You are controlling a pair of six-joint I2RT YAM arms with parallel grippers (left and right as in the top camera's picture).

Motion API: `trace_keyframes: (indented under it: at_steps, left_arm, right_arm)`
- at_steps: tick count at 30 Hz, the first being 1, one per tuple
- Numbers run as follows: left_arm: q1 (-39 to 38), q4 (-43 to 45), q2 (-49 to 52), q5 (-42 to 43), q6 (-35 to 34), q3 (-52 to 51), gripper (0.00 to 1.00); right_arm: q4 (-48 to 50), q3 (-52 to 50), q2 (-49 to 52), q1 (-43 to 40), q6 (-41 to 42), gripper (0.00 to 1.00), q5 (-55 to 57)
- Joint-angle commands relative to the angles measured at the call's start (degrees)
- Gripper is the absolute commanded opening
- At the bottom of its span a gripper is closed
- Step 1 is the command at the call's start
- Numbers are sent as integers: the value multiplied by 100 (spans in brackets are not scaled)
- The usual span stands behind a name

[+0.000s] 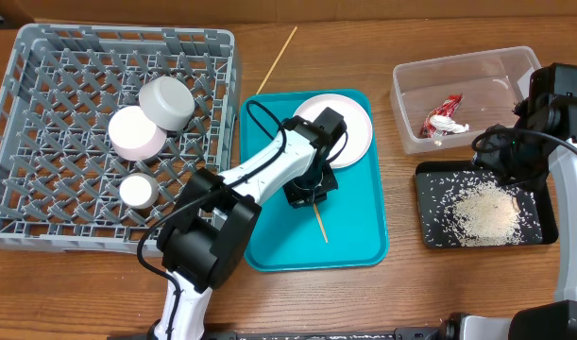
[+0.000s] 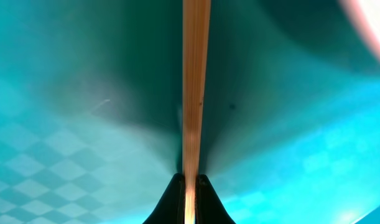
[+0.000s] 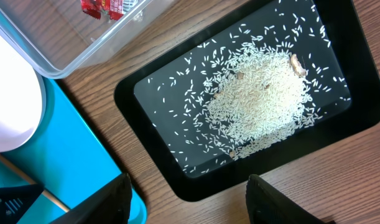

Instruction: Sort waste into correct bins and load items into the dishwasher

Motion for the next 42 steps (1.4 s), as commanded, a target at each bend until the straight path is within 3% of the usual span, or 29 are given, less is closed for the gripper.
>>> trace_keyframes:
  at_steps: [1,3,6,9,16,20,29,30,32,34,36,39,42]
  left_arm:
    - [205,-101,-533,-533,302,-42,4]
    - [319,-87,-1062,-990,603,-42,4]
    - [529,-55,-1757,-1519,1646,-39,4]
    - [918,-26,-2190,-1554,2957,-39,4]
    - [2369,48,-2315,-1272,5014,-44,4]
    - [2863,201,-2105,-1207,5211,-44,4]
    - [2894,210,-1423,-1255,5604,-44,5]
    - [2894,205,-1357,-1255,5604,-44,10]
    - [2894,184,-1340,-1252,5604,-44,32]
    - [2894,160,-1377,-1252,5604,-7,36]
    - [2892,-44,-1460,-1228,5602,278,50]
    - [2850,-114,-1626,-1176,5604,640,56]
    - [2743,2,-1740,-992,5633,1178,69]
  right_arm:
    - [9,136,-120,-11,-15,61,35]
    - [9,136,-120,-11,-15,61,35]
    - [11,136,-120,-11,-15,61,35]
    - [9,136,-120,-11,-15,61,35]
    - [11,136,-120,-11,-15,61,35]
    - [9,136,-120,-11,-15,61,35]
    - [4,136,-120,-11,-15,61,33]
    - [2,136,-120,-11,-15,61,35]
    - [2,136,-120,-11,-15,61,33]
    - [4,136,-120,-11,-15,61,35]
    - [7,136,-120,-11,-15,61,35]
    - [9,136,-120,-11,-15,61,35]
    - [9,136,-120,-11,-15,61,35]
